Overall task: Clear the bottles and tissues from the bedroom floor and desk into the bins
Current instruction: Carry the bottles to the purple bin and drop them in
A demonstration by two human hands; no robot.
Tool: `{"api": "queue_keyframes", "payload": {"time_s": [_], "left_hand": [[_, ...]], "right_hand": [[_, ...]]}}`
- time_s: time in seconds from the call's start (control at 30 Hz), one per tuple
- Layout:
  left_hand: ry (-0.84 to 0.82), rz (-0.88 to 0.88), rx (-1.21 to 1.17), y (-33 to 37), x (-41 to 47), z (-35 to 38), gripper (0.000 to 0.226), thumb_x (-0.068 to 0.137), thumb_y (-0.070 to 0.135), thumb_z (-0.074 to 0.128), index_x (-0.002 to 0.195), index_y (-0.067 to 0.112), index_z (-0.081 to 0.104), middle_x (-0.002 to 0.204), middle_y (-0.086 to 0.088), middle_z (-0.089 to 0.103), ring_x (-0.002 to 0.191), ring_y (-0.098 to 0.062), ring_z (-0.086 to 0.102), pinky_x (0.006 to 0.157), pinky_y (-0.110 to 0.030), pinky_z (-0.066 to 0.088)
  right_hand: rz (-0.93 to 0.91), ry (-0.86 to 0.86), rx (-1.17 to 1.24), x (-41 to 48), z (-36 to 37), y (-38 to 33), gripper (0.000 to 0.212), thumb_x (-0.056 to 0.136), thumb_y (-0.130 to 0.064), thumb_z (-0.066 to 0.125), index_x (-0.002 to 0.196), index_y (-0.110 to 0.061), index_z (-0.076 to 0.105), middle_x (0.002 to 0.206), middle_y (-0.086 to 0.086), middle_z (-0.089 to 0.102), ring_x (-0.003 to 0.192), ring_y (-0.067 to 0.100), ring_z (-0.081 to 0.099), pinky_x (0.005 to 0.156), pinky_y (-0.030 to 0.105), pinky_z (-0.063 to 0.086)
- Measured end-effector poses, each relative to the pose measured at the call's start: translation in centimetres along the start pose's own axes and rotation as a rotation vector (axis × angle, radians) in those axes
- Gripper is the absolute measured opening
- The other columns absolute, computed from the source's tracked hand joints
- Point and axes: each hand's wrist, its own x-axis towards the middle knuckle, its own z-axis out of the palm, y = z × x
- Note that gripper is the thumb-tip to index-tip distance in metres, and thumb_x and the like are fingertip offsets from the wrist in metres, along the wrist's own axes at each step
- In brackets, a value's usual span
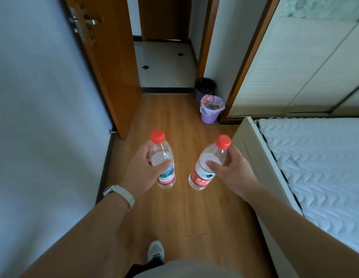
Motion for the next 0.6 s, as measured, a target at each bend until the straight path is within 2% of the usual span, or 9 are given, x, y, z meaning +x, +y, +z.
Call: {"api": "queue_keyframes", "payload": {"time_s": [0.17, 0.27, 0.43, 0.6], "left_hand": [[-0.069, 0.051, 0.034, -0.4, 7.3, -2.9, 0.043, 0.075, 0.037, 0.079, 0.111, 0.037, 0.056, 0.104, 0.013, 0.066, 0.100, -0.007, 0.065, 0.085, -0.040, 0.058], [-0.095, 0.055, 0.019, -1.0, 10.7, -3.4, 0.047, 0.072, 0.044, 0.077, 0.113, 0.036, 0.056, 0.104, 0.011, 0.067, 0.100, -0.009, 0.066, 0.085, -0.043, 0.058], [-0.154, 0.039, 0.011, -1.2, 16.1, -2.5, 0.054, 0.074, 0.041, 0.080, 0.120, 0.028, 0.056, 0.110, 0.005, 0.068, 0.102, -0.015, 0.067, 0.087, -0.046, 0.057], [-0.179, 0.033, 0.033, -0.6, 21.4, 0.9, 0.050, 0.077, 0.031, 0.081, 0.120, 0.034, 0.056, 0.108, 0.011, 0.069, 0.101, -0.006, 0.066, 0.085, -0.032, 0.056]], "right_hand": [[0.016, 0.070, 0.006, 6.4, 2.8, -2.5, 0.036, 0.078, -0.030, 0.075, 0.109, -0.029, 0.055, 0.098, -0.011, 0.065, 0.087, 0.004, 0.063, 0.069, 0.020, 0.046], [0.040, 0.103, 0.004, 9.1, 3.5, -2.8, 0.036, 0.078, -0.032, 0.074, 0.109, -0.028, 0.055, 0.098, -0.011, 0.065, 0.088, 0.004, 0.063, 0.070, 0.021, 0.047], [0.086, 0.146, 0.014, 13.0, 2.9, -2.8, 0.032, 0.079, -0.028, 0.075, 0.104, -0.029, 0.054, 0.096, -0.012, 0.063, 0.086, 0.003, 0.061, 0.069, 0.021, 0.047], [0.129, 0.186, 0.028, 18.6, 1.1, -0.7, 0.032, 0.079, -0.029, 0.074, 0.104, -0.029, 0.054, 0.095, -0.013, 0.062, 0.085, 0.002, 0.061, 0.068, 0.020, 0.046]]}}
